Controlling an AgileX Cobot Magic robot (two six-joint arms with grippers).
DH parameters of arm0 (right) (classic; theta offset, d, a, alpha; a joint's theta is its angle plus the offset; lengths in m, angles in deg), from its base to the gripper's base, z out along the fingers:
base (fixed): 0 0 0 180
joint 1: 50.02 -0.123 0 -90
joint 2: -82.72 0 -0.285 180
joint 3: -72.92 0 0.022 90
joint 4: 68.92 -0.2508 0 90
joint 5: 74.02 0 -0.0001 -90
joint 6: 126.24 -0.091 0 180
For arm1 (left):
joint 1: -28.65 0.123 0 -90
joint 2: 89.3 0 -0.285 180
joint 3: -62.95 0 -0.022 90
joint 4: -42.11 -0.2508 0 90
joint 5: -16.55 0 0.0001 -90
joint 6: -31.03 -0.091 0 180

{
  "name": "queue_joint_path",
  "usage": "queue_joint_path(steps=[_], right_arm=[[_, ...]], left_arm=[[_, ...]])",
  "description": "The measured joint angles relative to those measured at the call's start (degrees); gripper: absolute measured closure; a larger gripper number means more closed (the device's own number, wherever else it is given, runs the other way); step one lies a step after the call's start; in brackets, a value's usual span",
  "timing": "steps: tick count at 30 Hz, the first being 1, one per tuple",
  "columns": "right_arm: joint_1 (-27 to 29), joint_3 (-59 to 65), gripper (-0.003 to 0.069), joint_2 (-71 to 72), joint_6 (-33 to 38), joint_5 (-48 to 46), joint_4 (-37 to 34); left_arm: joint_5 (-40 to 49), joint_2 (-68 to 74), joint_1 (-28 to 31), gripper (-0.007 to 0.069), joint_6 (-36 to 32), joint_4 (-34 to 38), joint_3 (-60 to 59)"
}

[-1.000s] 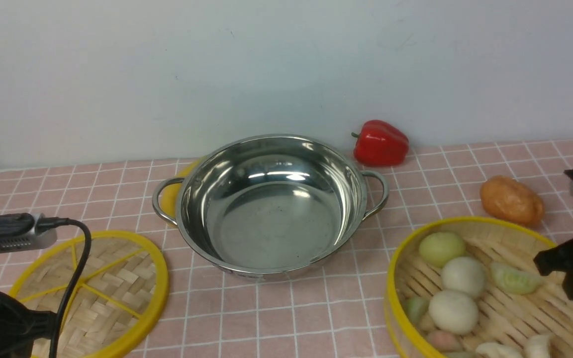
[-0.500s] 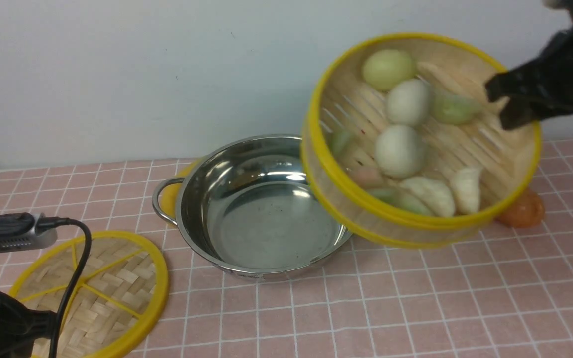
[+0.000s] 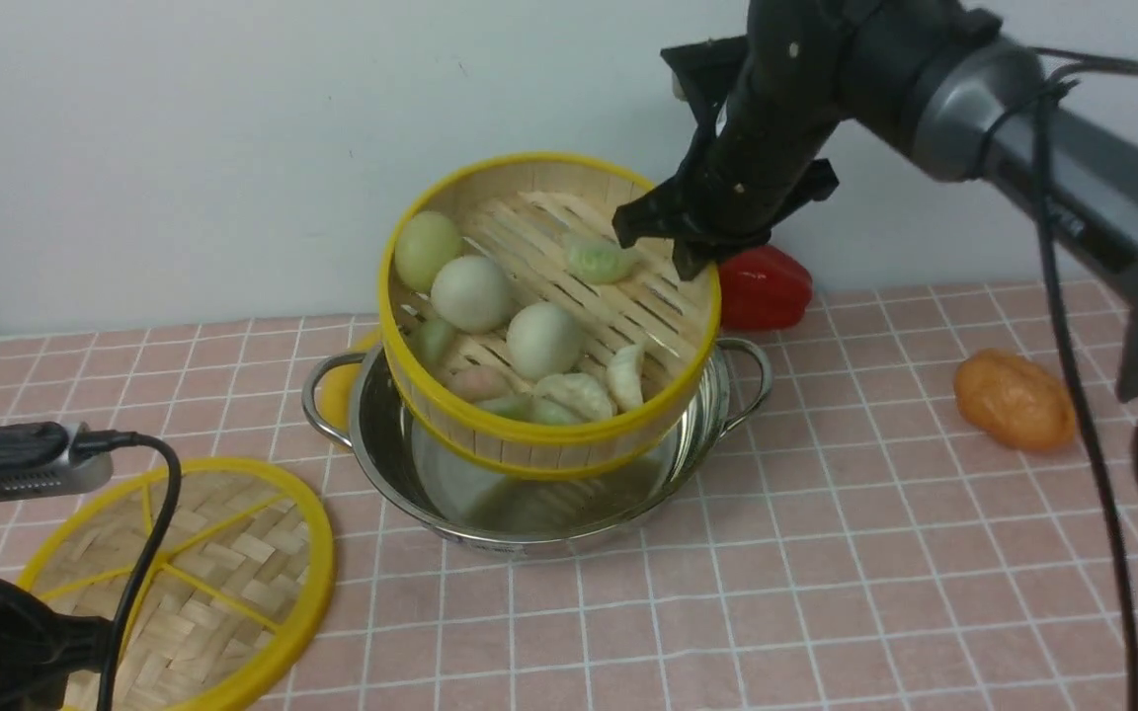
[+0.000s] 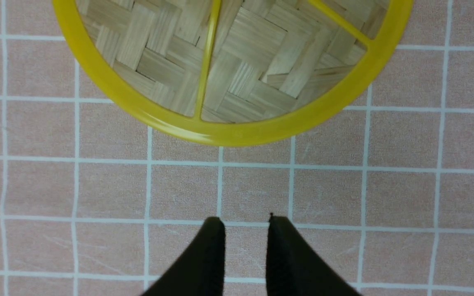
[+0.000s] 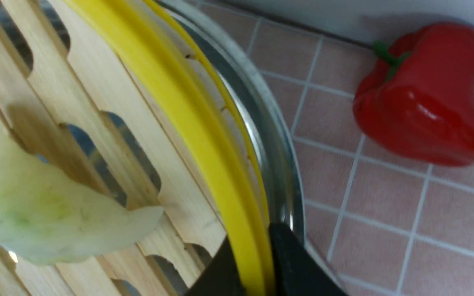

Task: Place the steamer in the pot on the pink tablecloth, and put the lid on the steamer.
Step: 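Place the bamboo steamer basket of food into the steel pot with the right gripper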

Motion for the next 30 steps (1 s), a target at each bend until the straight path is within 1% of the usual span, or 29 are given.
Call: queue_joint_path(steps=[5,12,17,24,27,28,29,30], right_arm=[[0.0,-2.9,0.0603,-5.2,-0.5,0.0,0.0],[0.0,-3.1,0.0603,-8.9,-0.6,-0.2,-1.1],[0.0,-3.1,0.0603,-10.2,-0.7,0.2,-3.2],[0.0,-3.2,0.06,-10.3,-0.7,0.2,-3.5],[0.0,-3.3,0.0542,-10.3,-0.9,0.2,-4.6],[0.0,-3.3,0.0542,-10.3,-0.9,0.2,-4.7],[0.0,-3.3,0.0503,-10.2,-1.1,0.4,-5.3],[0.0,-3.3,0.0482,-10.2,-1.1,0.4,-5.5]], left_arm=[[-0.6,0.0,0.0,0.0476,0.0,0.1,0.0],[-1.2,0.0,0.0,0.0476,0.0,0.1,0.0],[-1.2,0.0,0.0,0.0476,0.0,0.1,0.0],[-1.4,0.0,0.0,0.0476,0.0,0.0,0.0],[-3.9,0.0,0.0,0.0476,0.0,0.0,0.0],[-4.0,0.0,0.0,0.0476,0.0,0.0,0.0],[-5.2,0.0,0.0,0.0476,0.0,0.0,0.0],[-5.8,0.0,0.0,0.0476,0.0,0.0,0.0]])
